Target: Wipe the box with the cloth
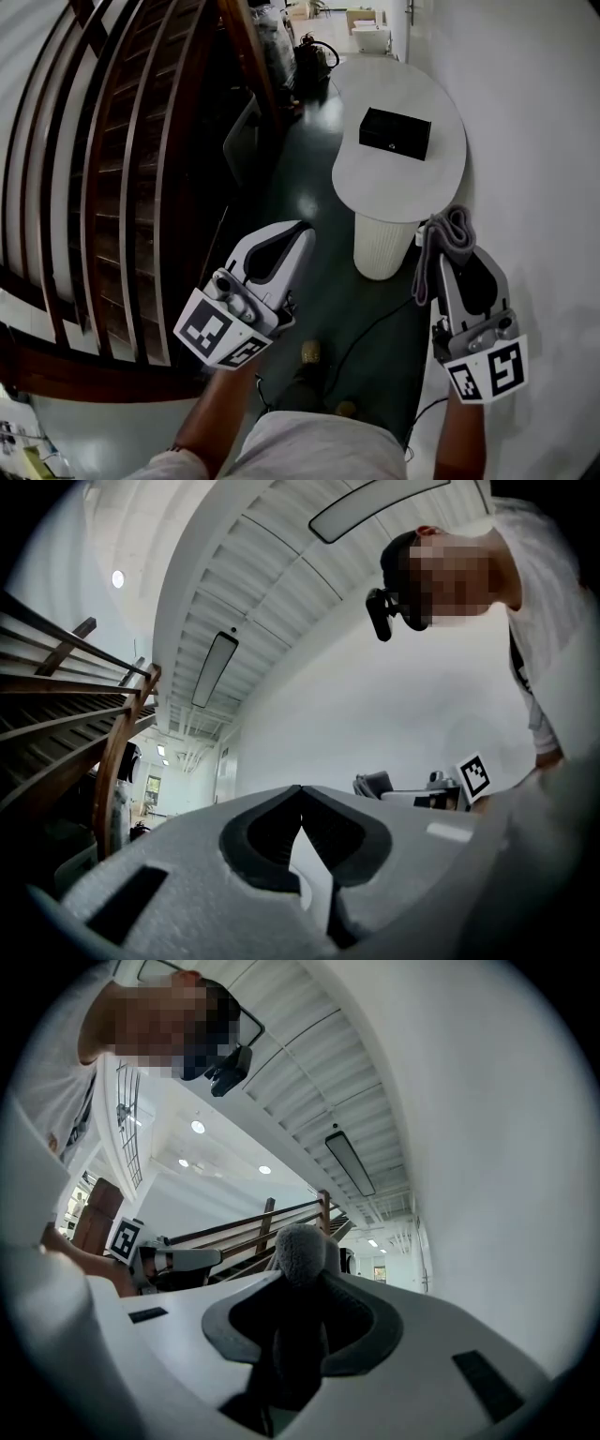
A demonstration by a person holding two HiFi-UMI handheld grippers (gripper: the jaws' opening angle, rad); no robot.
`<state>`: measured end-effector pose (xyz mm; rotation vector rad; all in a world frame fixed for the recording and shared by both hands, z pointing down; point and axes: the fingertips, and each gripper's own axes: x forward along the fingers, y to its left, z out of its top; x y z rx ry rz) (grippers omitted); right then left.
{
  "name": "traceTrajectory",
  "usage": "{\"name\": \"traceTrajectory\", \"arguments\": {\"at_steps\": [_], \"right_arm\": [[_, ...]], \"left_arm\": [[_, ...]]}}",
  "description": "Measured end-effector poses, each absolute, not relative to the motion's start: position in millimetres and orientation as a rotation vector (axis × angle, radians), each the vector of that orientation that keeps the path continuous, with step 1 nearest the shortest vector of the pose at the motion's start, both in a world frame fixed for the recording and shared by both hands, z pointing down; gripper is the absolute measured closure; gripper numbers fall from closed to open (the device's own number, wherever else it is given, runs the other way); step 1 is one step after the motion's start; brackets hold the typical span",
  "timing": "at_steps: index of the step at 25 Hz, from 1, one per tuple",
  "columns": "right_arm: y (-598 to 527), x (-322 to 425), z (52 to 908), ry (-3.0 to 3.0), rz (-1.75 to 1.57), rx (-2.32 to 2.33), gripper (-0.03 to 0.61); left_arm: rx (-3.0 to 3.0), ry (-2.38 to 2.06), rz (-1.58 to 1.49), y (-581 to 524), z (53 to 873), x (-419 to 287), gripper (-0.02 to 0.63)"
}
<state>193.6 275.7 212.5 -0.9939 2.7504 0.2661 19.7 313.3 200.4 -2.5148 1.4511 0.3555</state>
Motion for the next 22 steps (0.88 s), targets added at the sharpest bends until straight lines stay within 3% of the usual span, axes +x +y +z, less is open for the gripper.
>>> {"name": "traceTrajectory", "arguments": {"at_steps": [22], "right_arm": [[147, 69, 198, 2.687, 0.354, -1.233, 0.479]], "left_arm": [[-2.605, 1.273, 0.375, 161, 206, -121, 0.598]]}}
